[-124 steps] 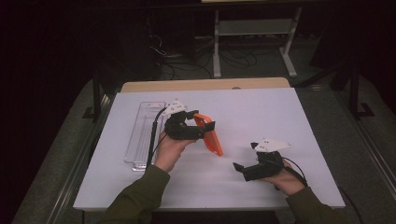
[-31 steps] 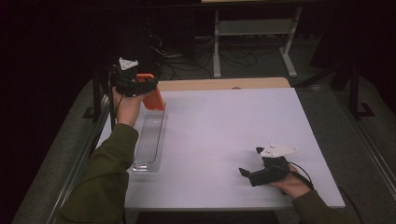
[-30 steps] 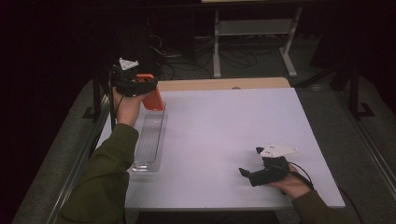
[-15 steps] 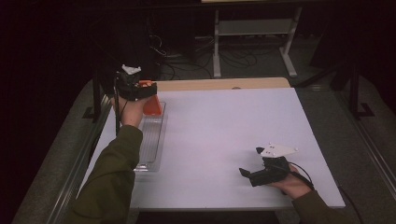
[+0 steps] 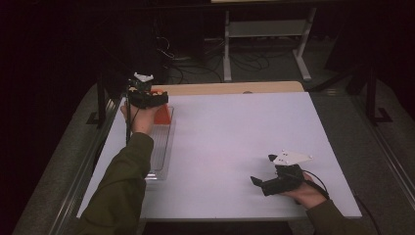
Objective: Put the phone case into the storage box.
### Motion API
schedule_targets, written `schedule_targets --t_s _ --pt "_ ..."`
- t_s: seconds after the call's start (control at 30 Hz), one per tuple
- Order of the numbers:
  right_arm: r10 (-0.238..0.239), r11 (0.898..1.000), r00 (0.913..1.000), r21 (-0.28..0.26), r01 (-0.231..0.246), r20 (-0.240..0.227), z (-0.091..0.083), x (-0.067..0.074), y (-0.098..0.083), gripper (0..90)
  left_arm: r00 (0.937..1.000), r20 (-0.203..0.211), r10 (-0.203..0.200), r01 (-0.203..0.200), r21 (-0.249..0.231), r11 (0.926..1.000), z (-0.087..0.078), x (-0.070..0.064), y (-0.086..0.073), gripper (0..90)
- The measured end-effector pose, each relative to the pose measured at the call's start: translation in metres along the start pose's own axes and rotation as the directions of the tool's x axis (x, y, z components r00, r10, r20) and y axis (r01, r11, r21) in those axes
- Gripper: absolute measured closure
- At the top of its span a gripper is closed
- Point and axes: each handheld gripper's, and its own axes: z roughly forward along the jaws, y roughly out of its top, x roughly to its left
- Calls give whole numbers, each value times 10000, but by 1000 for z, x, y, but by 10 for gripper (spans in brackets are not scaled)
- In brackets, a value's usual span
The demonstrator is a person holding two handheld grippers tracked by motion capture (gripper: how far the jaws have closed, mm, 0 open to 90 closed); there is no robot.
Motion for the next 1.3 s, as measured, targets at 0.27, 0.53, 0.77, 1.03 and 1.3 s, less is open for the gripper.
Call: schedule_targets --t_s 0.27,0.53,0.77,1.03,1.3 --pt "20 10000 10000 -36 -20 27 -1 -1 0 0 9999 -146 29 -27 142 9999 7 -3 -3 146" --pt "-13 10000 10000 -29 13 14 -1 0 0 0 9993 -344 110 -112 -48 9999 12 -7 -3 141" --pt "-21 10000 10000 -28 21 -6 -1 0 0 0 9999 -154 43 -48 -322 9995 17 -5 -3 141" --pt "-18 10000 10000 20 18 -7 -1 1 0 0 10000 -45 32 -33 -370 9993 21 -2 -2 131" --pt "-16 10000 10000 40 16 -6 -1 1 1 0 10000 -25 -54 52 -549 9985 22 0 -1 71"
